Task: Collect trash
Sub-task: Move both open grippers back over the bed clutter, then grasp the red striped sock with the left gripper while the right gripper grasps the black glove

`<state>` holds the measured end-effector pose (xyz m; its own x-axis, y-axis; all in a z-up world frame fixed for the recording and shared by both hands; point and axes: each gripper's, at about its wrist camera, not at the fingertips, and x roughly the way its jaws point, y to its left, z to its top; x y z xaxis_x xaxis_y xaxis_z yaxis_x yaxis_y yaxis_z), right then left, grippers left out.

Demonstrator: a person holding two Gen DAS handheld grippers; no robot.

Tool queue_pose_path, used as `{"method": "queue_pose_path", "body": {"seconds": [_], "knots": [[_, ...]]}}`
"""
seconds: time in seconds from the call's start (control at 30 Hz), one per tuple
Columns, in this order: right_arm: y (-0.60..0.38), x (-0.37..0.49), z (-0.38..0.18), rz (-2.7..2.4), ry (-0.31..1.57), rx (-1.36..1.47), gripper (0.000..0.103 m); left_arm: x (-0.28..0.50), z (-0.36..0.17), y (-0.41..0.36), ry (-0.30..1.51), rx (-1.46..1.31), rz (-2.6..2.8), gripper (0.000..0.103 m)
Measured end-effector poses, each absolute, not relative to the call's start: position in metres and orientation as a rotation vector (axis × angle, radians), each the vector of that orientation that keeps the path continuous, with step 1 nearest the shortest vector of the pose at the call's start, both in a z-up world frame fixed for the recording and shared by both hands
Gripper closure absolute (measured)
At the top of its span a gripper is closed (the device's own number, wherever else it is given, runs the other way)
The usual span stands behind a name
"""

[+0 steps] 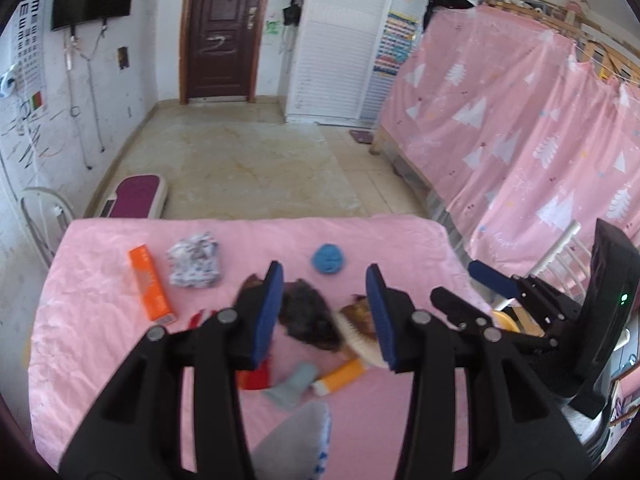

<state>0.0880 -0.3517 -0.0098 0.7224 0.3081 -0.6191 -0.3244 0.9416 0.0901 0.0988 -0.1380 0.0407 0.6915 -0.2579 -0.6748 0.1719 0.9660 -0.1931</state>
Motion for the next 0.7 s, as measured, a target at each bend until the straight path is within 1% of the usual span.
{"method": "queue_pose_path", "body": {"seconds": [0.07, 0.17, 0.3, 0.63, 0.7], "knots": [[-0.342, 0.093, -0.011, 0.365, 0.685, -0.037, 0.050, 0.102, 0.036, -0.122, 0.781, -0.124, -0.217, 0.062], [-0.322, 0.101, -0.014, 0.391, 0.697, -0.058, 0.049, 0.105, 0.029, -0.104, 0.797, -0.135, -0.186, 0.056], [-0.307, 0.109, -0.017, 0.416, 0.711, -0.077, 0.046, 0.106, 0.016, -0.088, 0.820, -0.133, -0.154, 0.056], [-0.284, 0.126, -0.023, 0.462, 0.741, -0.100, 0.045, 0.117, -0.030, -0.078, 0.939, -0.142, -0.136, 0.055], [-0.281, 0.129, -0.025, 0.465, 0.747, -0.097, 0.045, 0.118, -0.038, -0.079, 0.959, -0.139, -0.140, 0.050]]}}
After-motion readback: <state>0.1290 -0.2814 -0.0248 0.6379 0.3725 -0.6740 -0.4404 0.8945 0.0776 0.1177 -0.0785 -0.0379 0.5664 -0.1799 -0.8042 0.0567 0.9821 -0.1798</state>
